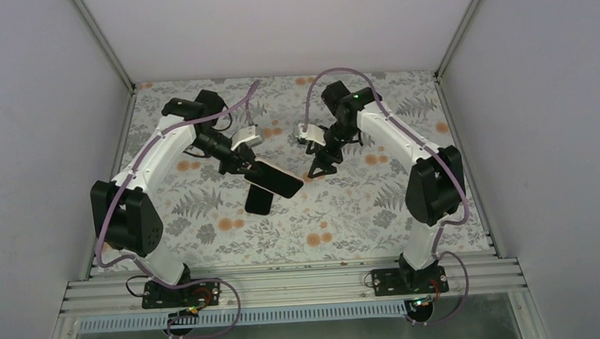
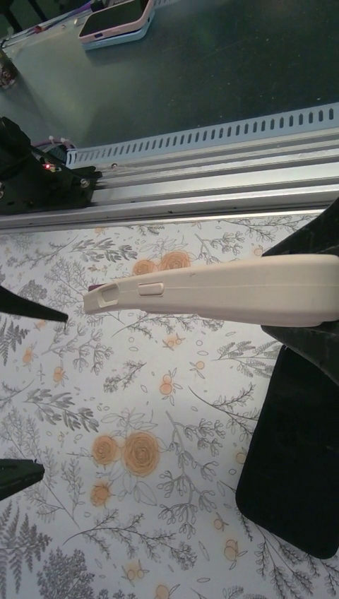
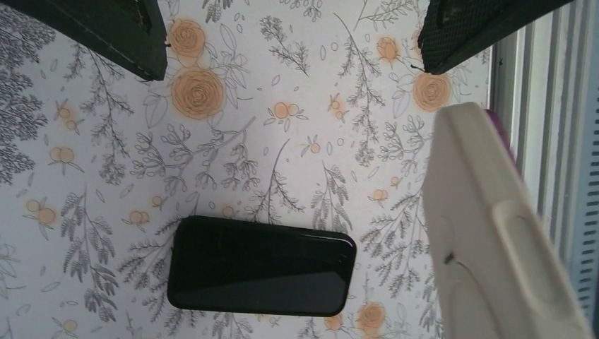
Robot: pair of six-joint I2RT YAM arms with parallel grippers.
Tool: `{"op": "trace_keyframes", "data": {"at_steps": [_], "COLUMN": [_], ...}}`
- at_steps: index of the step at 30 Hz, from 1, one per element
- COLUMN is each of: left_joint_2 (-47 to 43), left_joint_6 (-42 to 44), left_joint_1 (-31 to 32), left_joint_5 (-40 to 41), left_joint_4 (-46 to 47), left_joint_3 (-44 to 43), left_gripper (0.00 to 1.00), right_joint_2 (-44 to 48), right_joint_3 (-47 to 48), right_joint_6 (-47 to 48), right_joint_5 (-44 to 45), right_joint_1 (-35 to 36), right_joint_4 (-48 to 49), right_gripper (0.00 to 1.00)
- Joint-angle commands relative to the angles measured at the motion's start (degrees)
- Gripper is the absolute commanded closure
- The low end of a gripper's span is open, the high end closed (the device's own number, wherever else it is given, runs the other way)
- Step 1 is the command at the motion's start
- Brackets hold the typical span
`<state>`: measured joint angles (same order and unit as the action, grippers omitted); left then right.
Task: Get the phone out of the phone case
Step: Remove the phone case from the phone.
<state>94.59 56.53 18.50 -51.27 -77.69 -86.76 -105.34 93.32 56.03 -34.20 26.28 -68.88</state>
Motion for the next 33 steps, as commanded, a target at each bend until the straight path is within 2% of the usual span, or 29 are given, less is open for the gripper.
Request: {"op": "trace_keyframes", "data": {"at_steps": [1, 15, 26, 33], "left_joint_2": [0.5, 1.3, 0.9, 0.5], "left_joint_6": [1.0, -0.1, 0.0, 0.0], "left_joint_1": [-0.2, -0.2, -0.1, 0.0], "left_joint_5": [-4.4, -3.6, -4.3, -5.6], "left_joint_4": [-0.1, 0.0, -0.1, -0.1], "left_joint_3": [-2.7, -4.1, -3.5, -3.0], "left_gripper": [0.98, 0.98, 0.98, 0.98], "right_joint_2": [0.1, 0.2, 0.1, -3.5], "right_joint_3": [0.0, -0.5, -1.1, 3.8], "right_joint_6": [1.7, 2.0, 0.0, -1.6], "right_joint_5": [-3.0, -5.7, -3.0, -2.0], "right_joint_1": [0.8, 2.7, 2.6, 2.6], "right_joint_4": [-2.0, -3.2, 1.0, 2.0], "right_gripper": [0.12, 0.16, 0.19, 0.21]}}
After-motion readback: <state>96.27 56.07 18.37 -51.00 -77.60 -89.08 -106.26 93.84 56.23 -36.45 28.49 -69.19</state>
